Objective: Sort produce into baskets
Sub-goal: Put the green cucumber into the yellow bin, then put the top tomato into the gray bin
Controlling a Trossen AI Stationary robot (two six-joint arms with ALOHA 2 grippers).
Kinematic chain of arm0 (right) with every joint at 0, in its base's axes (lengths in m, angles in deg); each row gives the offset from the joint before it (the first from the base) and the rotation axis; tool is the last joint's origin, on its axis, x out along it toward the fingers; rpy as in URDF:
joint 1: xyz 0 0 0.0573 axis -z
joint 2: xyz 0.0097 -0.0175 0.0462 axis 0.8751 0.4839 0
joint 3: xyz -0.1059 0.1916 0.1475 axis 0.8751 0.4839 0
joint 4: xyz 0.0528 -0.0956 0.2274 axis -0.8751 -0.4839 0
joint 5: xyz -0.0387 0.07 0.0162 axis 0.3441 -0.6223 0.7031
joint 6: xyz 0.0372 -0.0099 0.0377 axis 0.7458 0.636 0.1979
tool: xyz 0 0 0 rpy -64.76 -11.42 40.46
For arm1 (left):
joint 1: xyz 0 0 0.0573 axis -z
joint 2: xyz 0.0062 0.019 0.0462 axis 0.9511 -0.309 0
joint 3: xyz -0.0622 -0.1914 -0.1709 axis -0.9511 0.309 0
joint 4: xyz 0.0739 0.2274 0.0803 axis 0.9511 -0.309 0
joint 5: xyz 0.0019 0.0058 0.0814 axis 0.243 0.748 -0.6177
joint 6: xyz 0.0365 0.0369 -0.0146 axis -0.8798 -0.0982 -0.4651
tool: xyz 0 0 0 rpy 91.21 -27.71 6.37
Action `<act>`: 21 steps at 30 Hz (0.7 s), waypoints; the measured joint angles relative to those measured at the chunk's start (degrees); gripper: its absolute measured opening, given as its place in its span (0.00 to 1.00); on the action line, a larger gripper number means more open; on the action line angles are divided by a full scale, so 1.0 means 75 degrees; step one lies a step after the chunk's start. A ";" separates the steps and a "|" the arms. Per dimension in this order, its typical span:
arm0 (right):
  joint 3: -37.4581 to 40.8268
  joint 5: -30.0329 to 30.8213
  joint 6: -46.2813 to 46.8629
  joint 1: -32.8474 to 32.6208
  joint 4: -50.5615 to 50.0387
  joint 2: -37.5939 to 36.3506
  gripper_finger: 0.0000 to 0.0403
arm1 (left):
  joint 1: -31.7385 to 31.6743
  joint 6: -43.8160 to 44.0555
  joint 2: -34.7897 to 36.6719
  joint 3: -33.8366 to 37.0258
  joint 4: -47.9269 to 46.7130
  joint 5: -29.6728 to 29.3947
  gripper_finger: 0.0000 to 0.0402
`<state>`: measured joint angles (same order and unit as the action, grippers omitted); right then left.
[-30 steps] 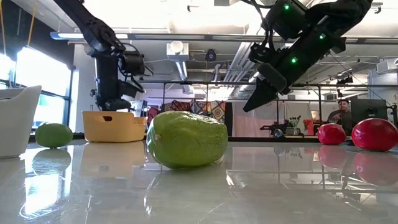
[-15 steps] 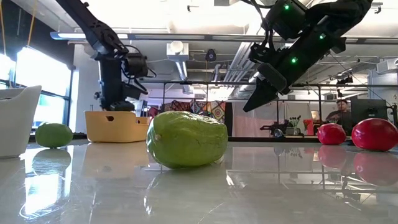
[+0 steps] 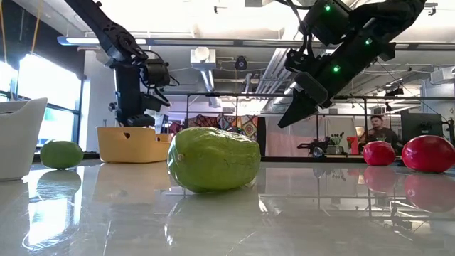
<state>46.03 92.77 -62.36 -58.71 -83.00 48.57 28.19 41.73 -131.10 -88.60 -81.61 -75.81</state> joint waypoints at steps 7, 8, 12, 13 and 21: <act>0.0000 0.0001 0.0000 -0.0003 -0.0001 0.0000 0.03 | -0.0003 -0.0118 0.0172 -0.0002 -0.0027 -0.0104 0.00; 0.0000 0.0000 0.0000 -0.0003 -0.0001 0.0000 0.03 | -0.0003 -0.0126 0.0263 -0.0003 -0.0034 -0.0105 0.00; 0.0000 0.0001 0.0000 -0.0002 -0.0001 0.0000 0.03 | -0.0003 -0.0051 0.0838 -0.0005 -0.0029 0.0000 0.00; 0.0000 0.0001 0.0000 -0.0003 -0.0001 0.0000 0.03 | -0.0002 0.0004 0.1013 0.0007 0.0022 0.0089 0.00; 0.0000 -0.0001 0.0000 -0.0002 0.0001 0.0000 0.03 | 0.0385 0.0072 0.2601 0.1254 0.2335 0.1072 0.00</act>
<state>46.03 92.77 -62.36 -58.73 -83.00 48.57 31.08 42.27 -111.59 -79.20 -64.10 -67.77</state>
